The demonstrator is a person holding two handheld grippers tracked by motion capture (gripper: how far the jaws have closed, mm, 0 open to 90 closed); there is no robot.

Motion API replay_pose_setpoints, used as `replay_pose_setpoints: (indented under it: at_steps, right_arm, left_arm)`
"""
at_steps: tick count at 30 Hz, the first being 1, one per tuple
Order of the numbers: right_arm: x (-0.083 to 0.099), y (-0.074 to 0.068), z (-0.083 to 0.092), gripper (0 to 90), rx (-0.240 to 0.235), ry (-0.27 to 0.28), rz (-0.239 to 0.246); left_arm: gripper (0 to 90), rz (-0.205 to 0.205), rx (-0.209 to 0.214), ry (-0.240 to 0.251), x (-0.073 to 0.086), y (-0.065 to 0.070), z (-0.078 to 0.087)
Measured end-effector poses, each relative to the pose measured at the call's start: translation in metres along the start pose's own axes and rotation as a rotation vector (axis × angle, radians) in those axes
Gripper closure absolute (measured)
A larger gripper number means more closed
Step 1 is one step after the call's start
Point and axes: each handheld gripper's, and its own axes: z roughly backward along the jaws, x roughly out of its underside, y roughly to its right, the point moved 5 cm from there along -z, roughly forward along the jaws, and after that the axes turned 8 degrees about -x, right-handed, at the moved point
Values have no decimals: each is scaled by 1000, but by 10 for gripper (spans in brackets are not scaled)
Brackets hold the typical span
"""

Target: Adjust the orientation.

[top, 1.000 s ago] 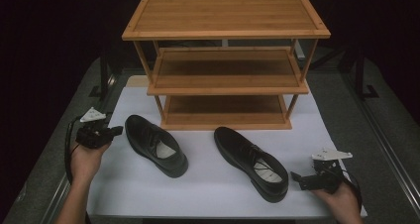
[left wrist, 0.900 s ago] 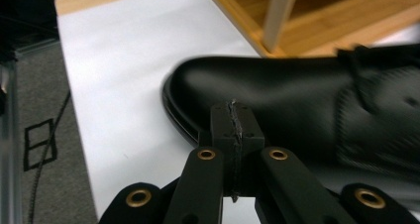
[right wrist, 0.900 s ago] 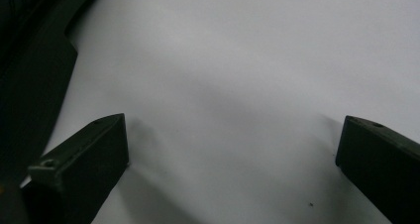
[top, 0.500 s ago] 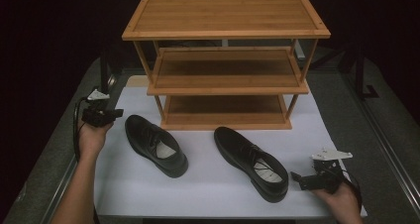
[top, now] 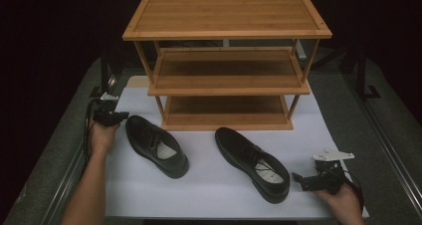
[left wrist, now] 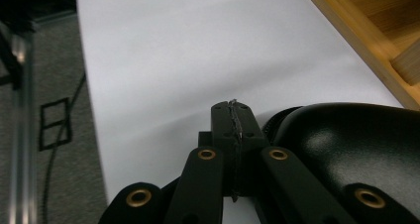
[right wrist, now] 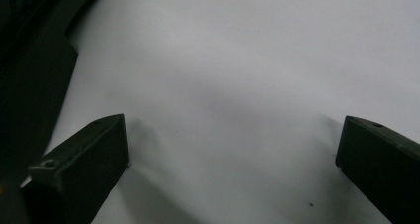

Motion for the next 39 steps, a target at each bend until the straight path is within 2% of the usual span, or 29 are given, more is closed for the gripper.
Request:
replay_pose_setpoints:
  at_steps: [3, 11, 16, 24, 31, 32, 33, 34, 37, 38, 39]
  right_arm:
    - [0, 0, 0, 0, 0, 0, 0]
    - [0, 0, 0, 0, 0, 0, 0]
    - [0, 0, 0, 0, 0, 0, 0]
    - [0, 0, 0, 0, 1, -1, 1]
    - [0, 0, 0, 0, 1, -1, 1]
    - [0, 0, 0, 0, 1, -1, 1]
    - [0, 0, 0, 0, 1, -1, 1]
    - [0, 0, 0, 0, 1, -1, 1]
    - [0, 0, 0, 0, 1, -1, 2]
    - [0, 0, 0, 0, 1, -1, 2]
    - [0, 0, 0, 0, 1, -1, 2]
  left_arm:
    - [900, -22, -1, -17, 2, 2, -4]
    - [900, -16, 14, -5, 2, 2, -3]
    - [900, -41, 35, -1, 2, 11, -1]
    - [900, -52, 67, 16, 5, 24, 2]
    - [900, -94, 109, 25, 6, 46, 8]
    - [900, -94, 109, 25, 6, 46, 8]
    - [900, -103, 119, 28, 6, 53, 9]
    - [900, -103, 119, 28, 6, 53, 9]
    - [900, -125, 141, 29, 7, 65, 12]
    - [900, -125, 141, 29, 7, 65, 12]
    - [900, -133, 151, 34, 8, 72, 14]
